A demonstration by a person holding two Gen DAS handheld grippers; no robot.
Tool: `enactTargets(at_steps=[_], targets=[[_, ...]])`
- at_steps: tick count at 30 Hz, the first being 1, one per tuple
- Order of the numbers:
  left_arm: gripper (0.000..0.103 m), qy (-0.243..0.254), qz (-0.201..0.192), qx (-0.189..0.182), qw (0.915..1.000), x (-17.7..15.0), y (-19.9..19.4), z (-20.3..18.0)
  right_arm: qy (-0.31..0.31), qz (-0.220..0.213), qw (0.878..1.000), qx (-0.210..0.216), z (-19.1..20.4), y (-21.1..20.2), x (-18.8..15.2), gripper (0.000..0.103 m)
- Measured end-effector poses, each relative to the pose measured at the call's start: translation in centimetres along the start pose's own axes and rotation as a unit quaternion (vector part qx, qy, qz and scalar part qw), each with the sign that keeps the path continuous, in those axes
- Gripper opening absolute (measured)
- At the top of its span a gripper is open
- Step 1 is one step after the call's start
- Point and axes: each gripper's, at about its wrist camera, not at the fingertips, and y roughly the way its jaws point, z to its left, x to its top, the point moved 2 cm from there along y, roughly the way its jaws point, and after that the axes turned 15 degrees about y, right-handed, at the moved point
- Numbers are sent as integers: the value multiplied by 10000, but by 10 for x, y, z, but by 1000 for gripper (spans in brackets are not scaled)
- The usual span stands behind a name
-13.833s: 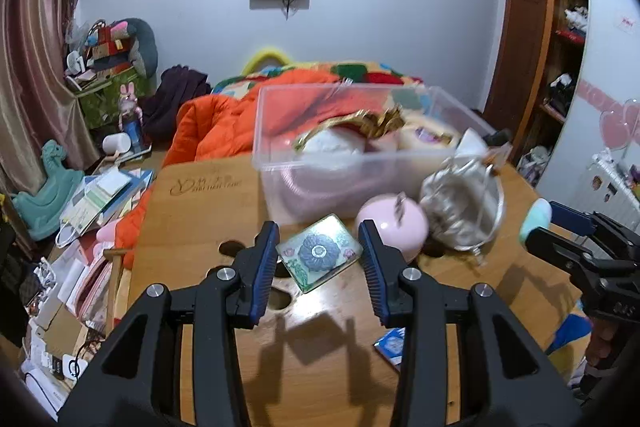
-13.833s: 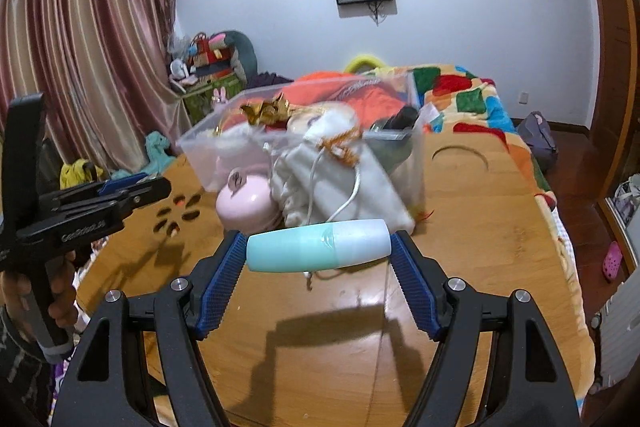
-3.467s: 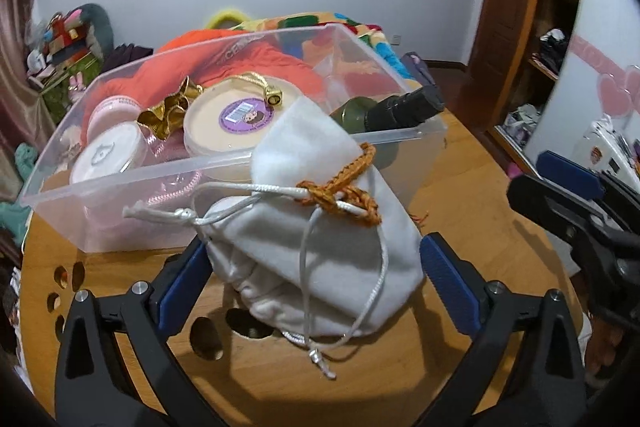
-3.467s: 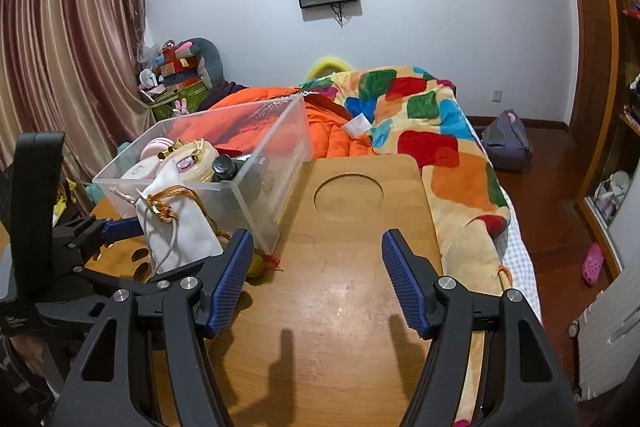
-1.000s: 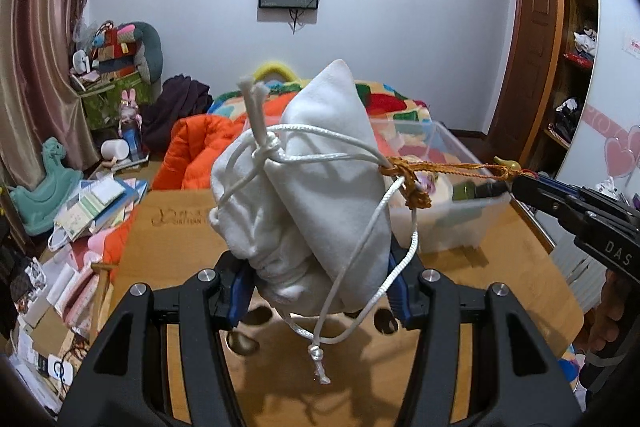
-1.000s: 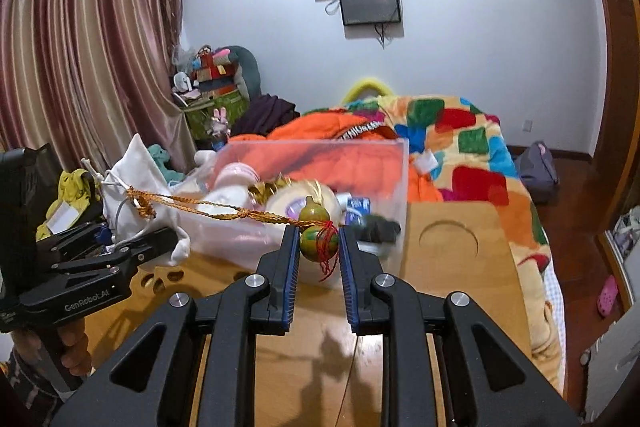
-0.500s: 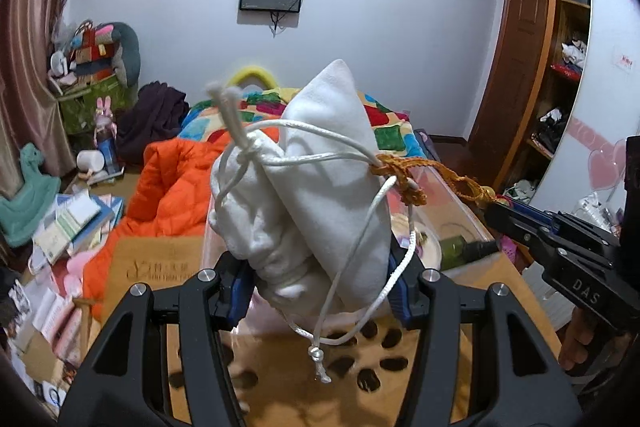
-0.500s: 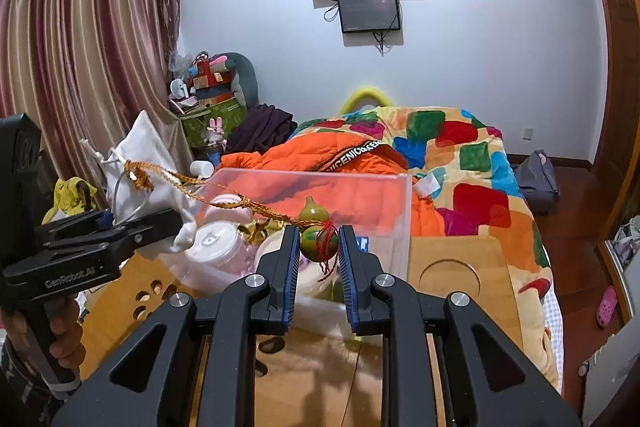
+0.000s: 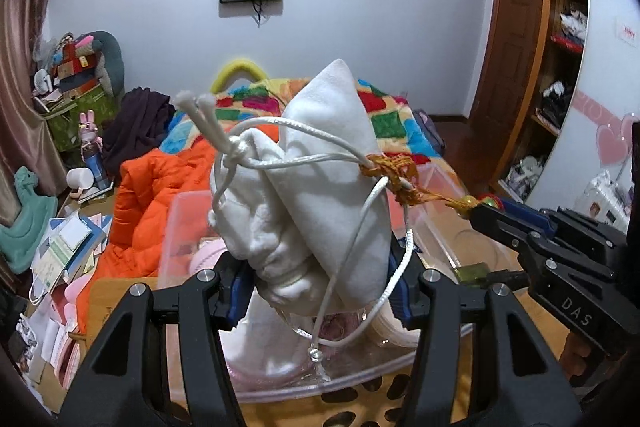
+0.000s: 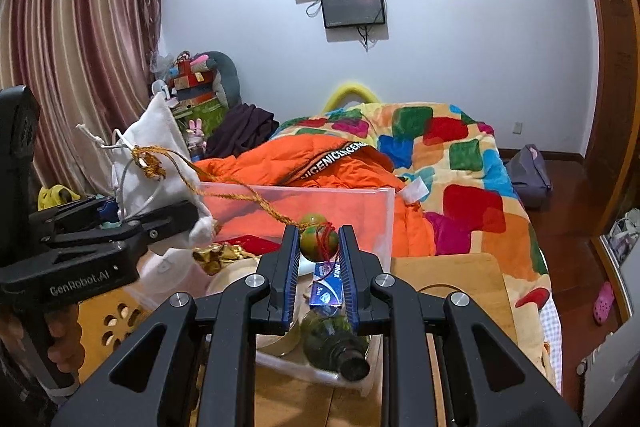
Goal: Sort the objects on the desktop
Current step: 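Carry the white pouch and ornament ball over the clear box and release them inside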
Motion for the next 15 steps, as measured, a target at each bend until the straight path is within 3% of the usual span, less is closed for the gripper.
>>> enactTargets(at_steps=[9,15], targets=[[57,44,328,-124,9994,-3,25,-2,19,229,9997,-24,-4,25,-4,18],[75,113,358,4,9993,-3,24,-2,-27,296,9995,-46,-1,31,-5,18]])
